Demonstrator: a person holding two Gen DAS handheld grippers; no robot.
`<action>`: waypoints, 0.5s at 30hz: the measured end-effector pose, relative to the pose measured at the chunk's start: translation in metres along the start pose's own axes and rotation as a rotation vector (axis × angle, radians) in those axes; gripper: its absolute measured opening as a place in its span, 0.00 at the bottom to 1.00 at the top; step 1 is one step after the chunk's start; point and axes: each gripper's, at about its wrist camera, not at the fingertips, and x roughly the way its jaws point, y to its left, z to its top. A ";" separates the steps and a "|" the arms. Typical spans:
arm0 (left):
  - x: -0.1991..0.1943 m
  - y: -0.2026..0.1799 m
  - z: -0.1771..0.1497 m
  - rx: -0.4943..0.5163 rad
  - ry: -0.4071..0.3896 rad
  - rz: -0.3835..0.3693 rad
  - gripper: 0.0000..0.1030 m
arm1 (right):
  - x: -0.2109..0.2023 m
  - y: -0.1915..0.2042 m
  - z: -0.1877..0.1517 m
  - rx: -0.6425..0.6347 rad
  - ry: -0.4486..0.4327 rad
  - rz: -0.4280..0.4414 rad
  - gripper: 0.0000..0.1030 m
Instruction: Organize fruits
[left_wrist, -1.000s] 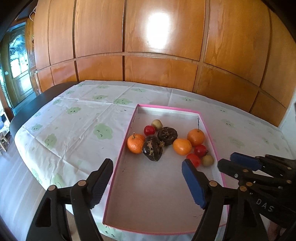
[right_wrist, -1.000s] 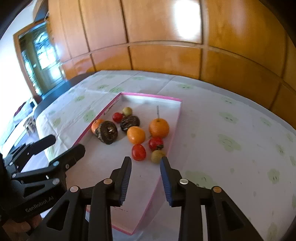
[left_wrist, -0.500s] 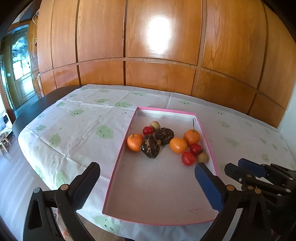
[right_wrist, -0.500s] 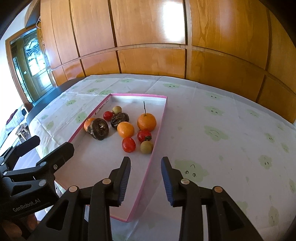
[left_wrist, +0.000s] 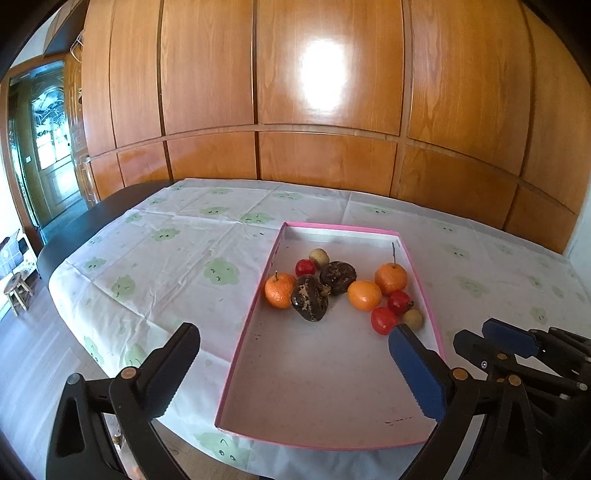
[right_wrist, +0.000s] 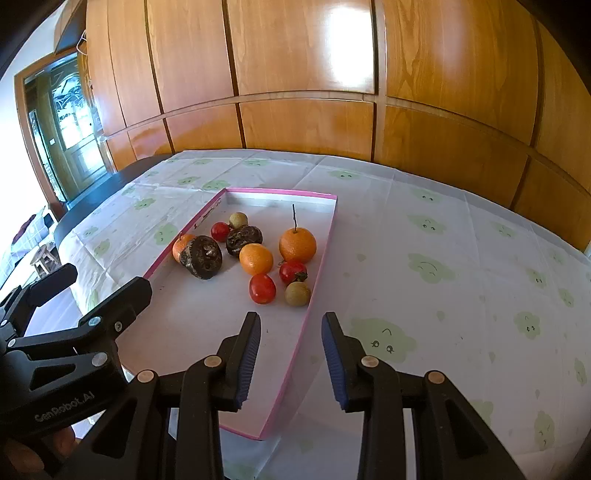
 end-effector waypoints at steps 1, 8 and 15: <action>0.000 0.000 0.000 -0.001 0.001 0.002 1.00 | 0.000 0.000 0.000 0.000 0.000 0.000 0.33; 0.001 0.002 0.000 -0.013 -0.002 0.012 1.00 | -0.001 0.001 -0.001 -0.009 -0.002 0.006 0.33; 0.000 0.002 0.000 -0.016 -0.004 0.013 1.00 | -0.001 0.002 0.000 -0.011 -0.002 0.008 0.33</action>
